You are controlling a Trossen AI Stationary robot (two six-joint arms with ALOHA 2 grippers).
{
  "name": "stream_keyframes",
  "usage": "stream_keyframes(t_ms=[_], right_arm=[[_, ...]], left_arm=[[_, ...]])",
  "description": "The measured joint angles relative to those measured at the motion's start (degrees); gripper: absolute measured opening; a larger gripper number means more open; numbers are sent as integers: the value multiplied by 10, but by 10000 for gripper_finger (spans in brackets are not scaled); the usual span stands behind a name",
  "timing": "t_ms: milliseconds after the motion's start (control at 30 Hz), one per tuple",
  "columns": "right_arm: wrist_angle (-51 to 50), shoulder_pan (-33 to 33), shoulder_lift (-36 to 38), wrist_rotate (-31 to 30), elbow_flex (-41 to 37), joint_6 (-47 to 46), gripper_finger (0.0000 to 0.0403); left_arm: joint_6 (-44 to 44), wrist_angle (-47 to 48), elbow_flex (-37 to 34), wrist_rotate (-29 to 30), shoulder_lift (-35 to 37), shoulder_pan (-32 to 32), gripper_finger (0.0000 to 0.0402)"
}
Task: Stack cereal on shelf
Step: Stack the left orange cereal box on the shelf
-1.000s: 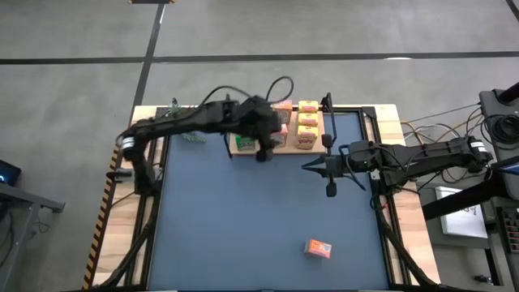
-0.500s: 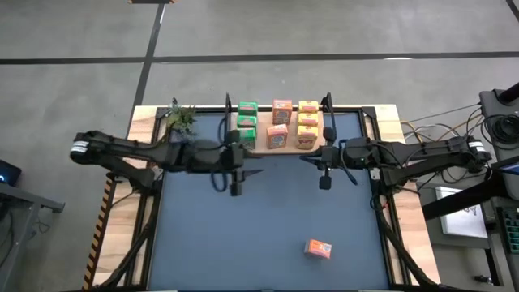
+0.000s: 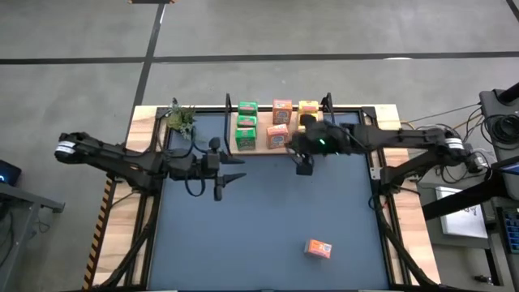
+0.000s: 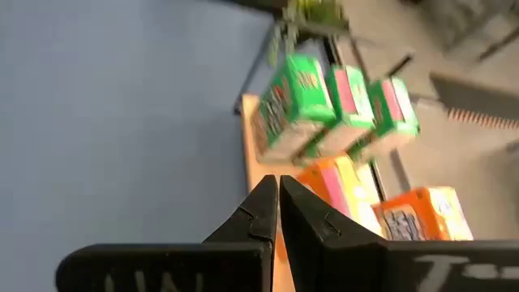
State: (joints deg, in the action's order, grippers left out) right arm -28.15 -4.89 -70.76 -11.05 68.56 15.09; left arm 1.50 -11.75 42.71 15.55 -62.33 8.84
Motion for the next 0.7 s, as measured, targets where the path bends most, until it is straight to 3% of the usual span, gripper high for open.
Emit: stream_keyframes(t_ms=[200, 400, 533, 700], right_arm=[[-126, -82, -97, 61, 121, 21, 9], [-164, -157, -163, 142, 192, 34, 21], [-179, -189, -193, 197, 221, 29, 65], [-182, -194, -218, 201, 224, 53, 153]], left_arm=[[-14, -17, -44, 0, 25, 0, 159], [-16, -25, -70, 0, 29, 0, 159], [-16, -27, -76, 0, 29, 0, 159], [-16, -28, -76, 0, 30, 0, 159]])
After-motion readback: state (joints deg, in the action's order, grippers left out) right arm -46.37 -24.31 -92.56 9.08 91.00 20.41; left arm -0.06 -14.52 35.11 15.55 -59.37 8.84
